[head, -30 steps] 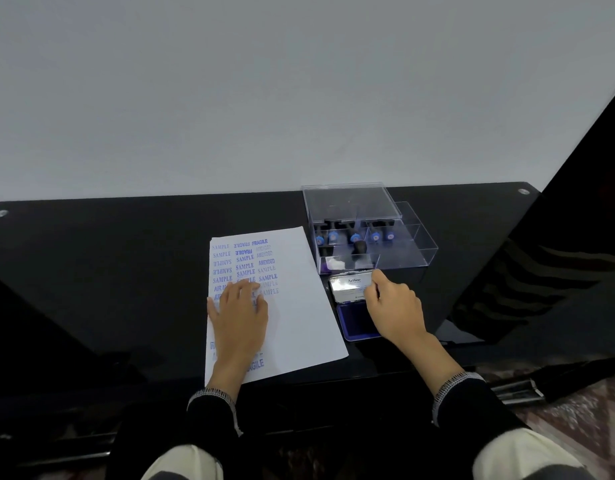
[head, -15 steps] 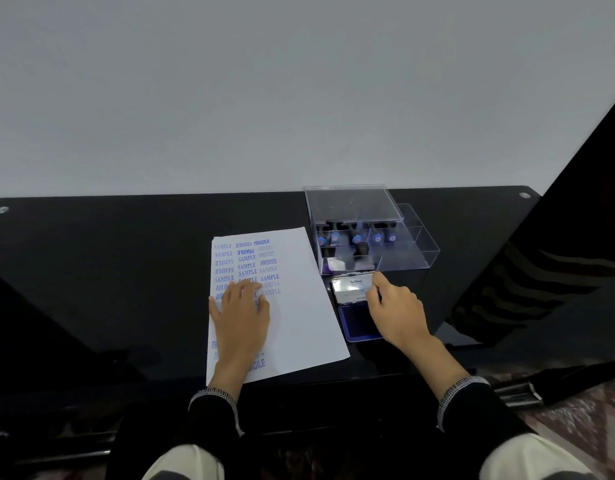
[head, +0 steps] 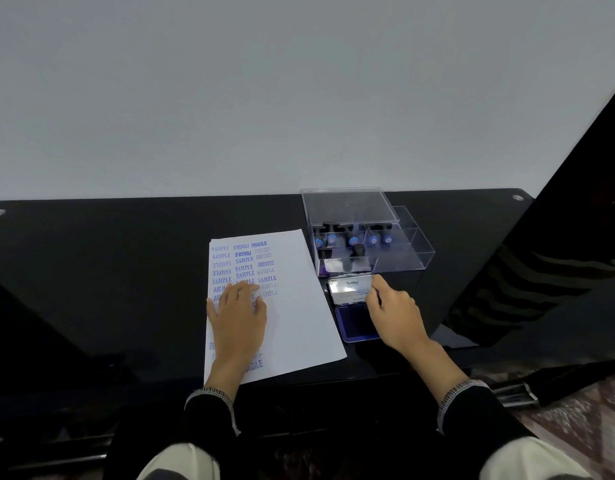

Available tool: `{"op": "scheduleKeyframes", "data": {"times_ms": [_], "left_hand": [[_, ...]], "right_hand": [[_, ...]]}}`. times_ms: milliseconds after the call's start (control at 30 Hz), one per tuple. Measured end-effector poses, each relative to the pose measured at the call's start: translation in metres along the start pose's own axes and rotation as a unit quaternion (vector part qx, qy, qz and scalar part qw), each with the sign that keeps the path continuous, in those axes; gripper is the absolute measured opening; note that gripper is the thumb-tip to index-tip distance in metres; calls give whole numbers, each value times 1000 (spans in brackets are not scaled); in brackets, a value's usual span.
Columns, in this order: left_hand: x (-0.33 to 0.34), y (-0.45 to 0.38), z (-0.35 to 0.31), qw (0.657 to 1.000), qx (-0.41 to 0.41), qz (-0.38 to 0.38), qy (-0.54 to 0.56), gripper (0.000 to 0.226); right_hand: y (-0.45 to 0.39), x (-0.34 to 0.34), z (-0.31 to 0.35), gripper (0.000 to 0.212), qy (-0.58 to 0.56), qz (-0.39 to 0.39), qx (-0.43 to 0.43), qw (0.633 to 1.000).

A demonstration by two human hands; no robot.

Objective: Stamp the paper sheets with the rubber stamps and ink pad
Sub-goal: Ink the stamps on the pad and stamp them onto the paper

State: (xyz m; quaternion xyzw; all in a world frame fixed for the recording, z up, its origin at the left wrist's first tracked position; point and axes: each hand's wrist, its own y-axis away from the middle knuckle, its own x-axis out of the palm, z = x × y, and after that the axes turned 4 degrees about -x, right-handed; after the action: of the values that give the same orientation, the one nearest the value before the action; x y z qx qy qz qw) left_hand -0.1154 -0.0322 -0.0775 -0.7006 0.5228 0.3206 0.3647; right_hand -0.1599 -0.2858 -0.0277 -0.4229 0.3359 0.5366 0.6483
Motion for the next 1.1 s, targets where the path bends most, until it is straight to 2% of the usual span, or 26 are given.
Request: {"op": "scheduleKeyframes", "data": {"times_ms": [267,400,467,567,700,900,1100], "left_hand": [[-27,-18,13,990,-47,35,126,25],[-36,-20,30,990,-70,10,124,31],[-39,-21,38,991,-56,36,119,34],[-42,-19,49,991,0,87,103,39],[-46,-13,63,992,68,98,46,42],[-43,-6,70,992,73,97,46,45],[-46,-1,68,990,67,78,94,41]], "right_hand": [[-1,3,7,10,89,14,-11,996],[1,2,3,11,30,8,1,1000],[2,1,2,11,17,8,1,1000],[3,1,6,9,66,14,-2,998],[2,2,11,8,117,18,-8,993],[1,-2,7,12,51,19,1,999],[-7,-5,11,12,91,43,0,995]]}}
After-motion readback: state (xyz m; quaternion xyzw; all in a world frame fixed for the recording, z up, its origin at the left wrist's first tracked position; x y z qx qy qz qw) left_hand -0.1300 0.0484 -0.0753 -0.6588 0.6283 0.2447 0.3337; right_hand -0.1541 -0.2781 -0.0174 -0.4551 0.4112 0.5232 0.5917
